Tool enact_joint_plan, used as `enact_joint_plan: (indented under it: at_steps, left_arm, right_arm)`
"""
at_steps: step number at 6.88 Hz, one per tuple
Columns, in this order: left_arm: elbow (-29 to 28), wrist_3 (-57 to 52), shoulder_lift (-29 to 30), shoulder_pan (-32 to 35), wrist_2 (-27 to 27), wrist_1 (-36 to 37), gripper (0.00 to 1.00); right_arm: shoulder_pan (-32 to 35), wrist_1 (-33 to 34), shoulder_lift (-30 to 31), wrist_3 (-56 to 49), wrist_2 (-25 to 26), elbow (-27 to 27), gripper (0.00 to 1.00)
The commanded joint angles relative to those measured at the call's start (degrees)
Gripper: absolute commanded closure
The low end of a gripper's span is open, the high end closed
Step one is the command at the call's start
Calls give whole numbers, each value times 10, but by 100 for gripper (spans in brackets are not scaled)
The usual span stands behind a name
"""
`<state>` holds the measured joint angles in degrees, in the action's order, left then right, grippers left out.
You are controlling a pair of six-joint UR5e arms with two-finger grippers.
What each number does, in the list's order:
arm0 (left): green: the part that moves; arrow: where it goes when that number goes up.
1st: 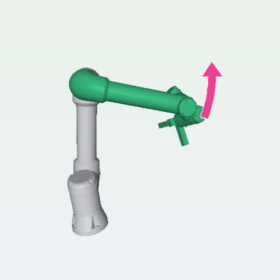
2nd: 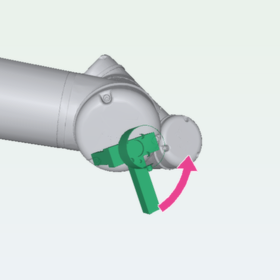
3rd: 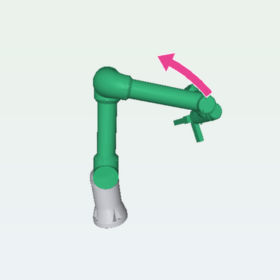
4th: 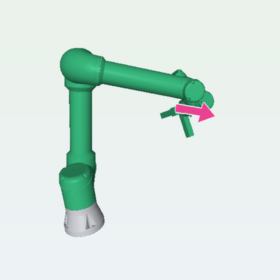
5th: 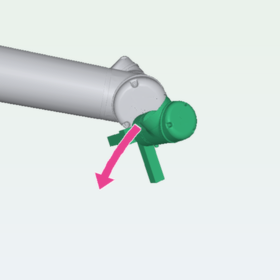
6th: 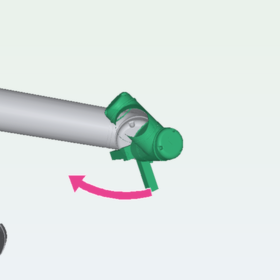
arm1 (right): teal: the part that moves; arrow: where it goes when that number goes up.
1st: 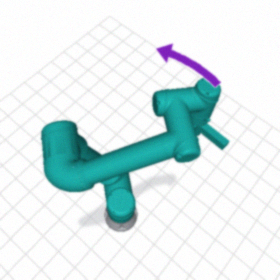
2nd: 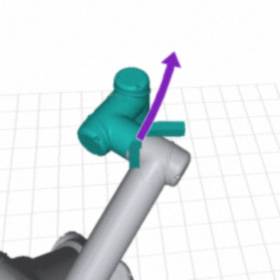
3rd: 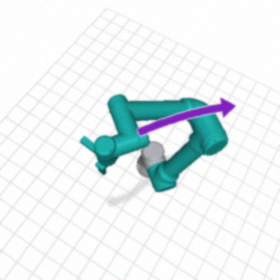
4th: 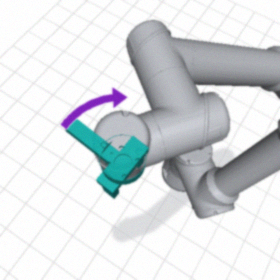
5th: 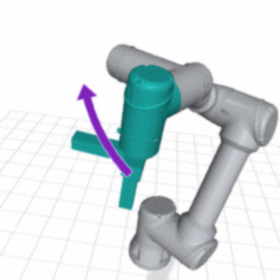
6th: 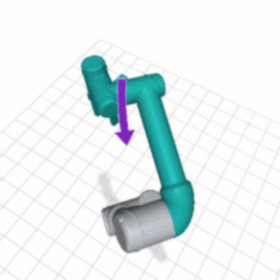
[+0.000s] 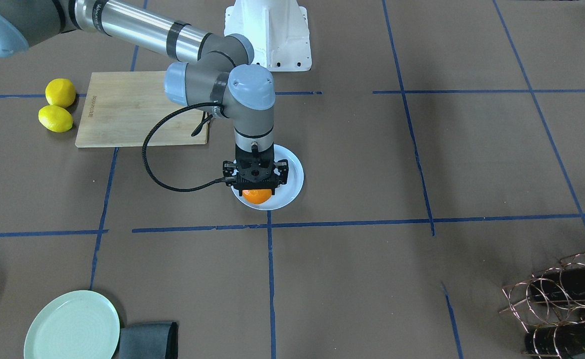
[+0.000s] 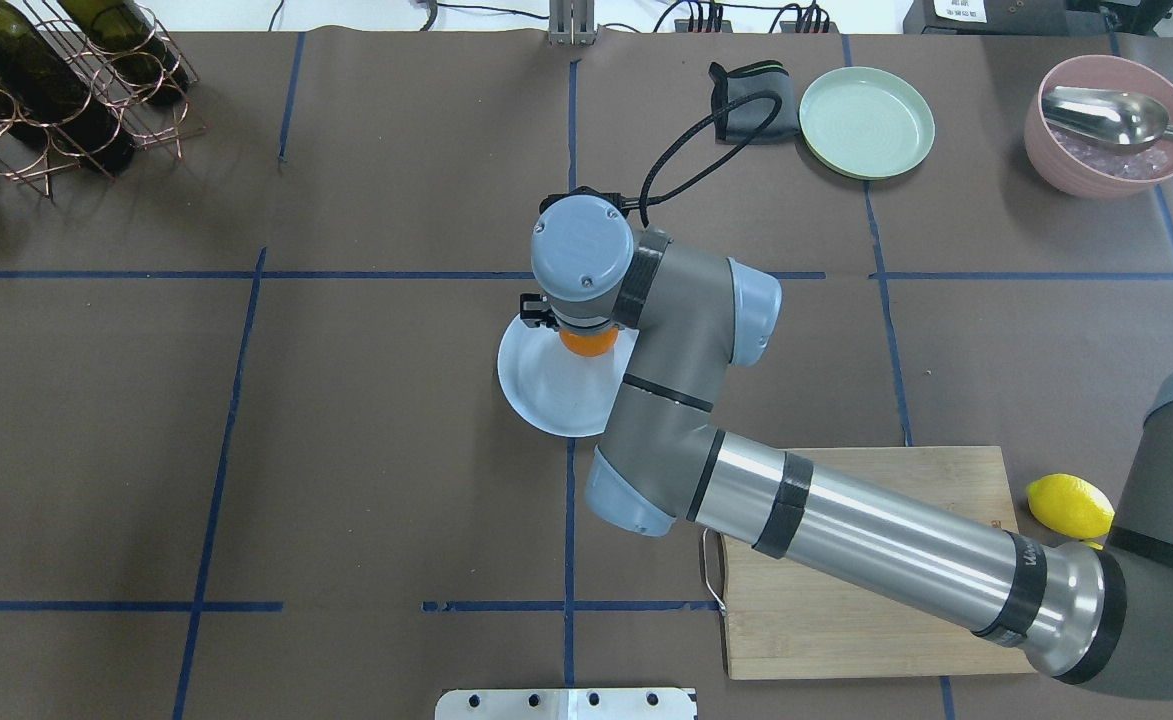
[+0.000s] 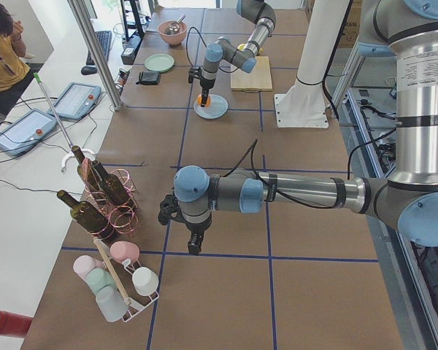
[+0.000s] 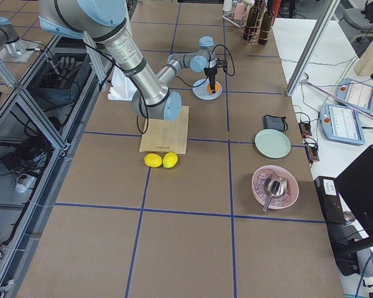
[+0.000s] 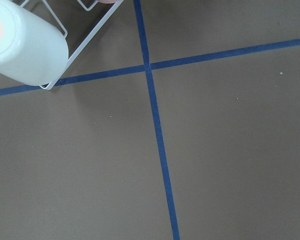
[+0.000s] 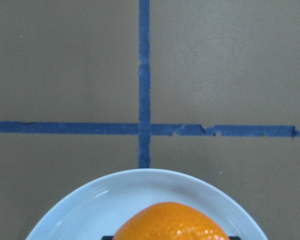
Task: Pick orange to plate
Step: 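Carry the tangerine with the right gripper over the white plate, then lower the tangerine onto the plate and open the right gripper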
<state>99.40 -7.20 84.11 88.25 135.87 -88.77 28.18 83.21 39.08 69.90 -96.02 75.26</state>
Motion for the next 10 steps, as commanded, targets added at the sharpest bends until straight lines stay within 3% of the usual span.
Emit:
enact_joint_plan:
  at_steps: [1,3,4,6,7,9,10]
  left_arm:
    - [1,-1,1,0,0,0,0]
    - [0,0,1,0,0,0,0]
    - [0,-1,1,0,0,0,0]
    - [0,0,1,0,1,0,0]
    - [-1,-1,1,0,0,-1,0]
    - [-2,-3,-1,0,0,0,0]
    - [1,-4,-6,1,4,2,0]
  right_arm:
    - [-11,20,-1,8,4,2,76]
    - [-14,20,-2,8,4,2,51]
    - [-15,19,-2,8,5,3,1]
    - [-12,21,-5,0,0,29,0]
    - [8,66,-3,-12,-14,73,0]
    - [99,125,26,-137,-119,144,0]
    - [159,125,73,-234,-177,174,0]
